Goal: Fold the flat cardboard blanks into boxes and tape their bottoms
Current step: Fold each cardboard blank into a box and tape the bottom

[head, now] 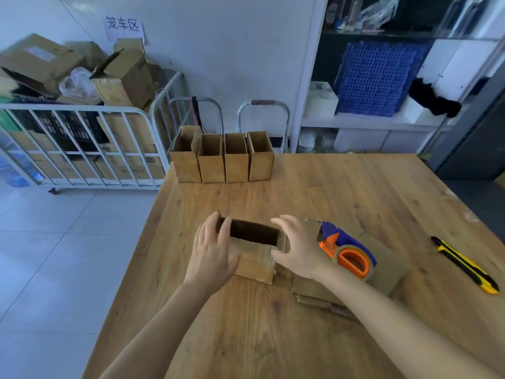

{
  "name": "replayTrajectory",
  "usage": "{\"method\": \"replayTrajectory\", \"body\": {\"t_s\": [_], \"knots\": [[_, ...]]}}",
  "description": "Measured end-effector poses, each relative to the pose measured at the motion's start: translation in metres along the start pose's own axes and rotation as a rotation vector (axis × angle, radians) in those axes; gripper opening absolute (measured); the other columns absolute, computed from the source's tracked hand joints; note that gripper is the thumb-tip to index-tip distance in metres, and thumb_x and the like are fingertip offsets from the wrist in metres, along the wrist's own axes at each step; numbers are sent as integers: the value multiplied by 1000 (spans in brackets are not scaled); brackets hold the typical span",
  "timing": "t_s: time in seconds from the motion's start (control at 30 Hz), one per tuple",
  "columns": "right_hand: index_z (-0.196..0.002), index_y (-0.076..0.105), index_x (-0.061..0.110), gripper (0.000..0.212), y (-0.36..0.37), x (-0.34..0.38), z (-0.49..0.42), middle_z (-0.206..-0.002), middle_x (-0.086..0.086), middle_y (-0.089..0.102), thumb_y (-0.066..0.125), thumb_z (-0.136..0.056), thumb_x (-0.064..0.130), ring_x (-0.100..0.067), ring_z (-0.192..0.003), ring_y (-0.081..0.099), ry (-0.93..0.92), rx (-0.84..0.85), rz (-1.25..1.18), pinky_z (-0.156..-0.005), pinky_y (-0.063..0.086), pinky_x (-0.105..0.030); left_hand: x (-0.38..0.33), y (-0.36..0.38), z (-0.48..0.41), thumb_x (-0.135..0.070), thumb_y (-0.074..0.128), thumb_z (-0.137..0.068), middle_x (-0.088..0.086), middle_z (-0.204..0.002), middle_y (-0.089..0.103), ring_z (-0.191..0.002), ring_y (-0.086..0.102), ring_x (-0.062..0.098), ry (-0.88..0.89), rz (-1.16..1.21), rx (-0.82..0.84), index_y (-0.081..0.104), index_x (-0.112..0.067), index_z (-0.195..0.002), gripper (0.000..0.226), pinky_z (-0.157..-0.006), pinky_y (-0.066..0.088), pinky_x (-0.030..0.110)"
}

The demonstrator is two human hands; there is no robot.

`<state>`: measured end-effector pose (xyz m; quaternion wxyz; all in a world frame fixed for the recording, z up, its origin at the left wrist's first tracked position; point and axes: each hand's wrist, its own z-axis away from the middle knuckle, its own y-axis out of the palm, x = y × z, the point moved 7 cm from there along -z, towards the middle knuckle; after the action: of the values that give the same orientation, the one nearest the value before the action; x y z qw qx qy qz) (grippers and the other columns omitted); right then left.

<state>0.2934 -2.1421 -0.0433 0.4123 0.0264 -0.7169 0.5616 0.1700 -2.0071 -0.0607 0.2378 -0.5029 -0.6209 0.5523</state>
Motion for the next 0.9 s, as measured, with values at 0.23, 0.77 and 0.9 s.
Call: {"method": "replayTrajectory", "body": {"t_s": [0.23, 0.77, 0.9], "knots": [[-151, 17, 23, 87, 13, -15, -16, -159, -6, 4, 69, -82, 29, -29, -146, -3, 39, 331, 289, -117, 17, -47, 8, -1, 0, -37, 66, -83, 12, -153, 27, -145, 17, 29, 101, -177, 171, 31, -15, -147, 76, -118, 19, 47], [-140, 30, 12, 76, -10, -23, -56, -123, -9, 53, 58, -83, 54, -28, -109, 46, 235, 16, 548, -78, 41, -35, 0, -9, -57, -40, 58, -90, 9, -158, 14, -148, 2, 28, 136, -237, 237, 23, -22, -149, 71, -112, -1, 39], [-140, 32, 10, 76, -28, -50, -87, -126, -11, 54, 56, -84, 55, -30, -110, 48, 386, 1, 579, -77, 41, -33, -15, -6, -89, -41, 56, -92, 8, -159, 11, -148, 2, 28, 147, -248, 239, 24, -23, -149, 68, -115, 4, 40]]}}
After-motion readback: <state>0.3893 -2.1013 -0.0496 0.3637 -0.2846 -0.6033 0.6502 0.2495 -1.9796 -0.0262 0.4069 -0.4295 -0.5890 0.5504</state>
